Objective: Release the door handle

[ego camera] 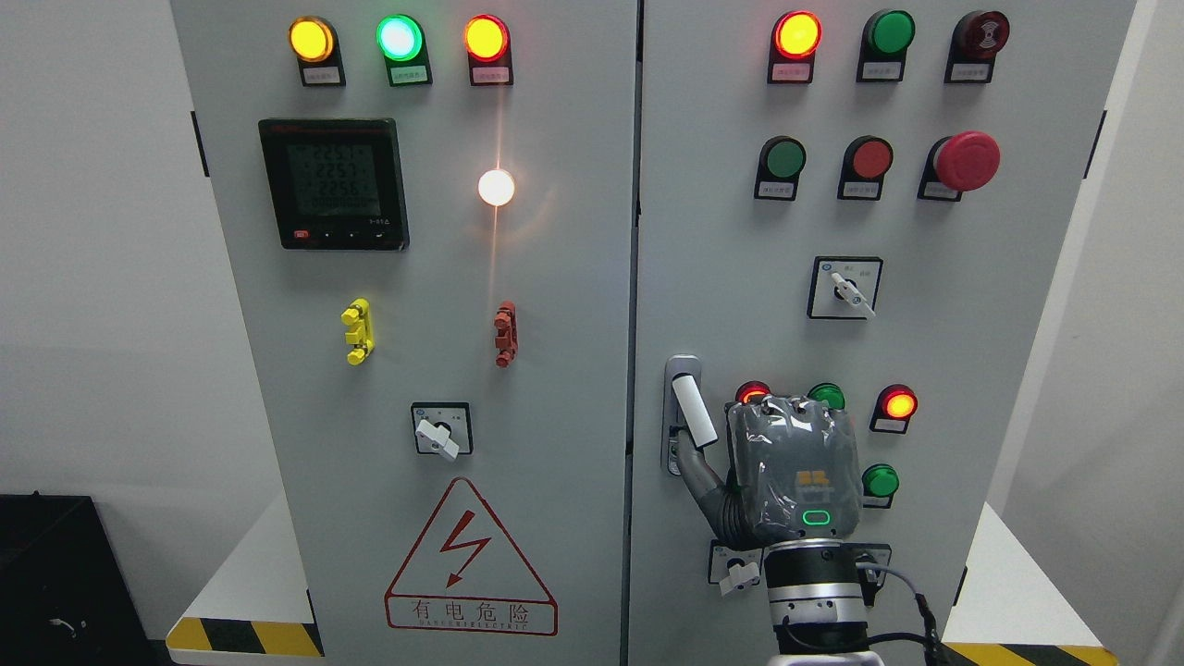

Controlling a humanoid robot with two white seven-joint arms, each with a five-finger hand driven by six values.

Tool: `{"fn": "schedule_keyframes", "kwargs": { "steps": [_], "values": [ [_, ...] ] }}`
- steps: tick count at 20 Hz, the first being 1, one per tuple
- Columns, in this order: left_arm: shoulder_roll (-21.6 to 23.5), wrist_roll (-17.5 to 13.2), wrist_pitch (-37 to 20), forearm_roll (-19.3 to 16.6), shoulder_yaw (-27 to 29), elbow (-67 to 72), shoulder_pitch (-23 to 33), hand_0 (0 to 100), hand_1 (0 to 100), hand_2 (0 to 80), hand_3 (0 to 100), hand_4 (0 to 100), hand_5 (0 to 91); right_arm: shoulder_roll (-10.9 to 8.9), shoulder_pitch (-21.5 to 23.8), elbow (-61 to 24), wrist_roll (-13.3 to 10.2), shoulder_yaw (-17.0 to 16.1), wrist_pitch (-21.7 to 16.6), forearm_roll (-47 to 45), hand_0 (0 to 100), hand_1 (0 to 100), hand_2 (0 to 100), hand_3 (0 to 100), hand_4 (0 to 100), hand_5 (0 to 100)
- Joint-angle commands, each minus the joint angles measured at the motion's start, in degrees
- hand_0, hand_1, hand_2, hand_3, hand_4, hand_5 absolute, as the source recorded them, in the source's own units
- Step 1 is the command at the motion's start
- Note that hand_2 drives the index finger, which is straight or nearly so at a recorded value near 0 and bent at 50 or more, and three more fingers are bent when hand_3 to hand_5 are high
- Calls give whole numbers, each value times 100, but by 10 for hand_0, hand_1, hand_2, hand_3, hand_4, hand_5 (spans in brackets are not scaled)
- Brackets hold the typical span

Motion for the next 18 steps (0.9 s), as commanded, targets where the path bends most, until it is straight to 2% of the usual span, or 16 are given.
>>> {"fn": "schedule_keyframes", "kwargs": {
  "steps": [1,18],
  "values": [
    [0,1,-5,3,0,-1,97,120,556,0,0,0,0,9,7,-8,16,-36,-9,-2,515,410,977,1000,1000,1000],
    [0,1,-5,3,0,-1,97,120,556,0,0,0,0,-9,16,-87,16,-36,26,7,491,433,977,1000,1000,1000]
  ]
}}
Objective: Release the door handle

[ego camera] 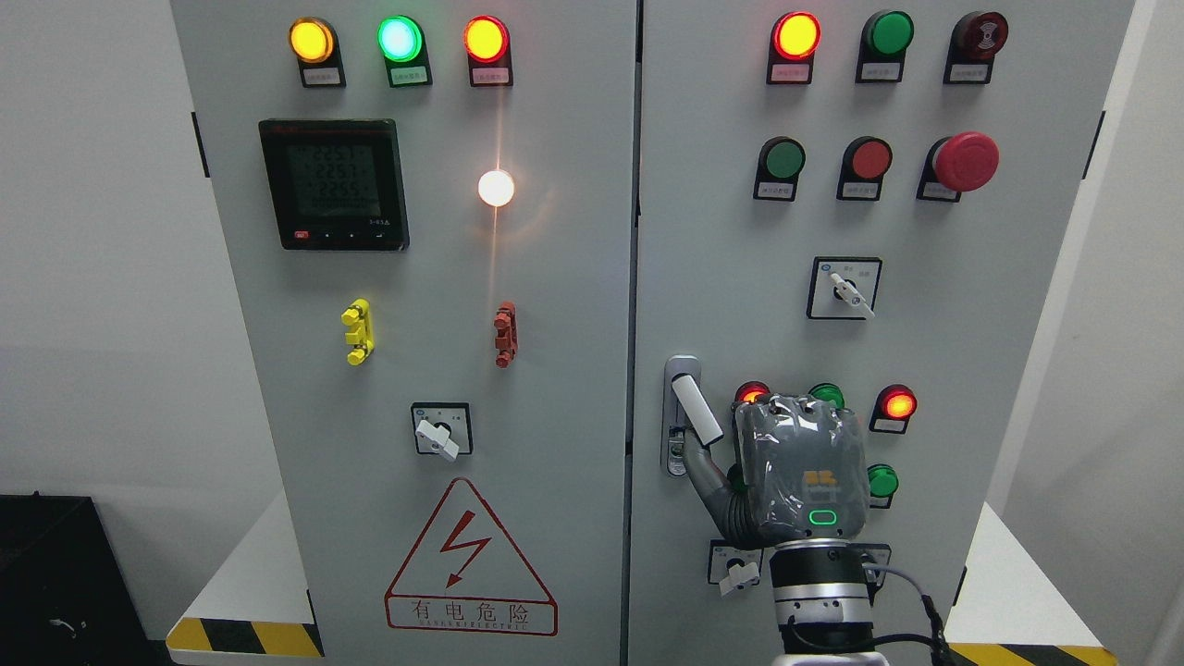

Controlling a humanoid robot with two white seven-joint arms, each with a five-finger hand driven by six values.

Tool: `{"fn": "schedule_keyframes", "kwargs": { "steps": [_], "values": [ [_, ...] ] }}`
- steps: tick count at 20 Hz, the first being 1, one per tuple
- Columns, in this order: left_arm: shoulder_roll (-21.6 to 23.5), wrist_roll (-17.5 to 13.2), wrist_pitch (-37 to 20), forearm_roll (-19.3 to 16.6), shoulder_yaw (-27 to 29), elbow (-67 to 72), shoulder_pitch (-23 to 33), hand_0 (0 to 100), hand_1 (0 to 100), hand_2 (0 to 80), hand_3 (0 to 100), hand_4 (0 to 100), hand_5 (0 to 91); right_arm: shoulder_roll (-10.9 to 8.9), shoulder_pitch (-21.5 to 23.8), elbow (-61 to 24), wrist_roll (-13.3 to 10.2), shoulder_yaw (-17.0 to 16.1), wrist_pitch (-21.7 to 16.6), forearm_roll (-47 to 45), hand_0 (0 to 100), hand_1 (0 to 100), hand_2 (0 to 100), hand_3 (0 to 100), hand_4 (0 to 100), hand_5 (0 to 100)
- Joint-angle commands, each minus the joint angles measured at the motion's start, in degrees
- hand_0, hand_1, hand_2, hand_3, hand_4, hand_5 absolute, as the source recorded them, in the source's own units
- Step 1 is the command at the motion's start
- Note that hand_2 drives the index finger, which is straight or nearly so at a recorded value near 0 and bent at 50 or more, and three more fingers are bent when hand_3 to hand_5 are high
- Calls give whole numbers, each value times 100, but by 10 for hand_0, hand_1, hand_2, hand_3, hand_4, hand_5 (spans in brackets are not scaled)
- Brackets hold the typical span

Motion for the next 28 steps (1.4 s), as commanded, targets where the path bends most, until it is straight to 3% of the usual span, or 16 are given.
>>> {"fn": "schedule_keyframes", "kwargs": {
  "steps": [1,28],
  "values": [
    [0,1,-5,3,0,0,97,120,556,0,0,0,0,-7,2,-41,8,-2,0,6,490,434,976,1000,1000,1000],
    [0,1,-5,3,0,0,97,120,556,0,0,0,0,-24,2,-155,0,-11,70,6,472,457,979,1000,1000,1000]
  ]
}}
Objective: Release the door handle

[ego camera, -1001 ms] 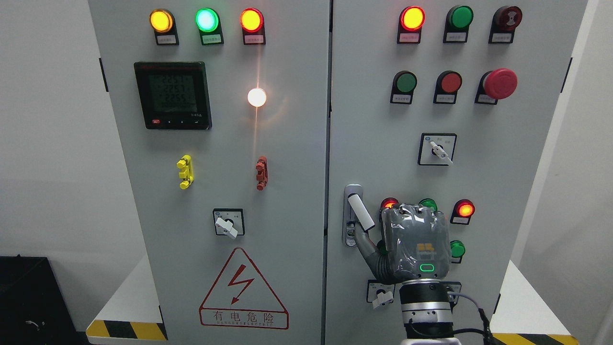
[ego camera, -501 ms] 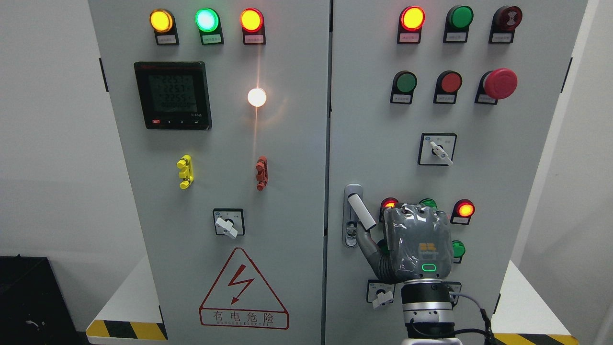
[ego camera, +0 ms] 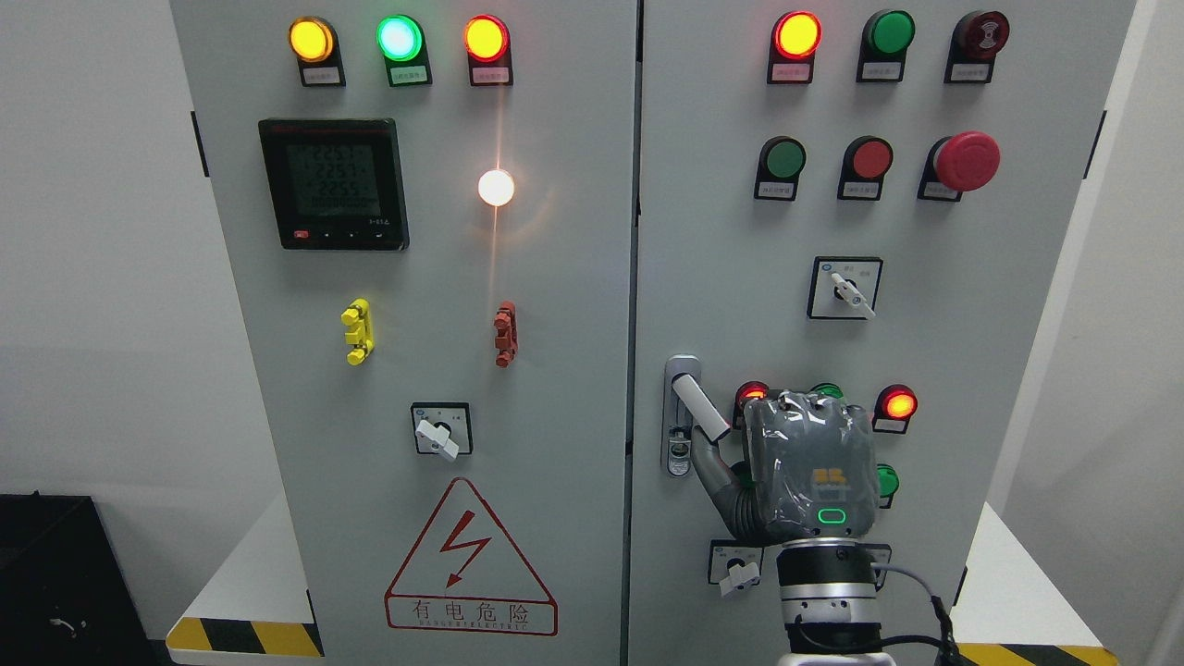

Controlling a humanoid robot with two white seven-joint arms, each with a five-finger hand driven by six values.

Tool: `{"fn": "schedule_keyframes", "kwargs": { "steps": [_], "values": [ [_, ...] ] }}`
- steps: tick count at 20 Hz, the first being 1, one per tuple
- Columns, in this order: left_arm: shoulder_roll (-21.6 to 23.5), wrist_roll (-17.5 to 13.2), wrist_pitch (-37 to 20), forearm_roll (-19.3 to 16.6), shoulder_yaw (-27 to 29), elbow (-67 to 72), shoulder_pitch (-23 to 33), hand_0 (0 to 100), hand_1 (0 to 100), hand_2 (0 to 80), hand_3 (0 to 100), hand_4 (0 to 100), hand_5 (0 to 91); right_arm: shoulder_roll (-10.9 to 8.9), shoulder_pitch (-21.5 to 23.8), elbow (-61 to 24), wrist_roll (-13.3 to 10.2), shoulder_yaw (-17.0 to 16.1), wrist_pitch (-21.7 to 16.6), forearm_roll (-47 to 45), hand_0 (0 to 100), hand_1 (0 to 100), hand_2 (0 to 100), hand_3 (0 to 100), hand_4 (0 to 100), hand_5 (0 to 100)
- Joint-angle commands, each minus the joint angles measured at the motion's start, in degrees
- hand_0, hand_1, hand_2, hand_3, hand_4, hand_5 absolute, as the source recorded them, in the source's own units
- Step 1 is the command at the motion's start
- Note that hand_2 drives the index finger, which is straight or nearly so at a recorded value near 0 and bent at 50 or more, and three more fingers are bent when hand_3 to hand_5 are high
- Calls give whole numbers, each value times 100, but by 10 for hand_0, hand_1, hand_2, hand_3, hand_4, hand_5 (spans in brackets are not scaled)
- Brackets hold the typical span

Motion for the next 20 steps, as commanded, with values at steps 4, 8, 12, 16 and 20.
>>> {"fn": "schedule_keyframes", "kwargs": {
  "steps": [4,8,12,16,20],
  "values": [
    [0,1,-5,3,0,-1,97,120,556,0,0,0,0,-4,-1,-44,-16,-36,2,1,471,460,977,1000,1000,1000],
    [0,1,-5,3,0,-1,97,120,556,0,0,0,0,-4,-1,-44,-16,-62,2,1,470,462,974,1000,1000,1000],
    [0,1,-5,3,0,8,97,120,556,0,0,0,0,-4,-1,-44,-24,-62,2,1,468,464,972,1000,1000,1000],
    [0,1,-5,-6,0,8,97,120,556,0,0,0,0,-13,-1,-44,-24,-71,2,9,467,465,971,1000,1000,1000],
    [0,1,-5,-6,0,-1,97,120,556,0,0,0,0,-13,-1,-62,-33,-71,2,9,467,465,972,1000,1000,1000]
  ]
}}
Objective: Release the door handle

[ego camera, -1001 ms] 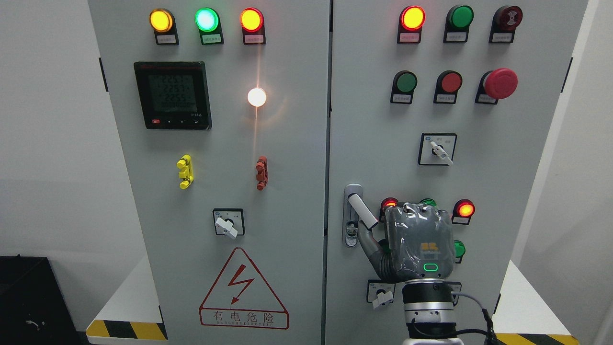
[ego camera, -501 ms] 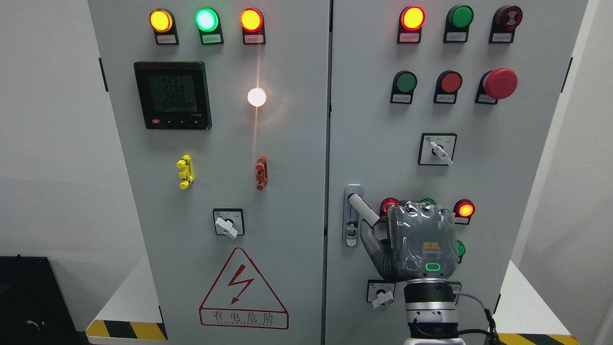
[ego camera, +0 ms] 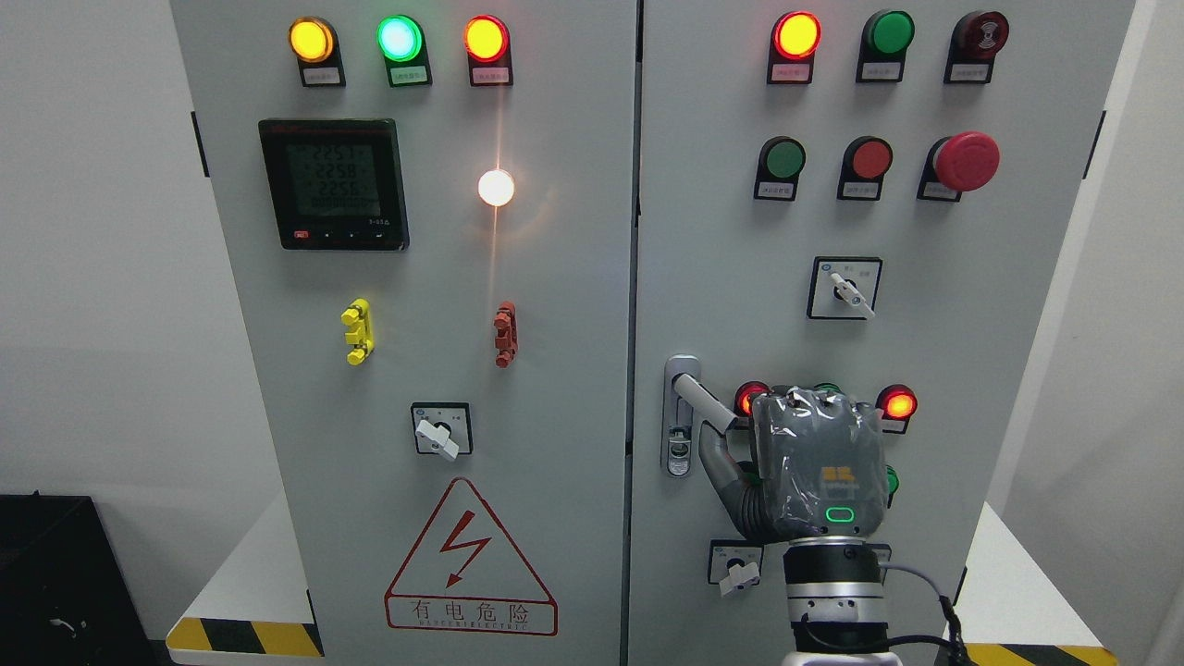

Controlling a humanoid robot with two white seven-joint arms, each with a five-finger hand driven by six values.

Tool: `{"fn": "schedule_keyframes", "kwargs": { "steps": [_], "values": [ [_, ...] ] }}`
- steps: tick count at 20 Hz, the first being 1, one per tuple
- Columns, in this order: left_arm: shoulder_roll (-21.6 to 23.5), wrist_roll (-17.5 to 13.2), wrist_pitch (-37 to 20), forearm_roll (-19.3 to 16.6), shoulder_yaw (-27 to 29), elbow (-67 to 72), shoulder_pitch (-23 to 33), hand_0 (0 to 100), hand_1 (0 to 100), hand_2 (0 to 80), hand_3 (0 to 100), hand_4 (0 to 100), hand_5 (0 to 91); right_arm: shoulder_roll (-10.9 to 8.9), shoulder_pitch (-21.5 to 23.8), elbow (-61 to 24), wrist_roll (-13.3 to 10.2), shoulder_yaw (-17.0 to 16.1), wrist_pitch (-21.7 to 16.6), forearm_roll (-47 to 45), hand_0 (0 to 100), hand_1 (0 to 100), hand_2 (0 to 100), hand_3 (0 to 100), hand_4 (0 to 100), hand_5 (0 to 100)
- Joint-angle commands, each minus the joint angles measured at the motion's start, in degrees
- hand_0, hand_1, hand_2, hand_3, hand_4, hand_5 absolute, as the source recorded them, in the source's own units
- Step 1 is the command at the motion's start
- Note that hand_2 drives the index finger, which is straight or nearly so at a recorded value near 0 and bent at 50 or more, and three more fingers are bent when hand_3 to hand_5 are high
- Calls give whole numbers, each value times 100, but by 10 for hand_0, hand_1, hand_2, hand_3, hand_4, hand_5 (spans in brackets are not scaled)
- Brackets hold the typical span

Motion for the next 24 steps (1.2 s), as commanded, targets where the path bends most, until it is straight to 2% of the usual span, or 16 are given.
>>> {"fn": "schedule_keyframes", "kwargs": {
  "steps": [1,24],
  "values": [
    [0,1,-5,4,0,-1,97,120,556,0,0,0,0,-6,0,-29,1,-19,-4,3,467,464,972,1000,1000,1000],
    [0,1,-5,4,0,-1,97,120,556,0,0,0,0,12,-27,-64,1,-28,-4,-6,474,450,972,1000,1000,1000]
  ]
}}
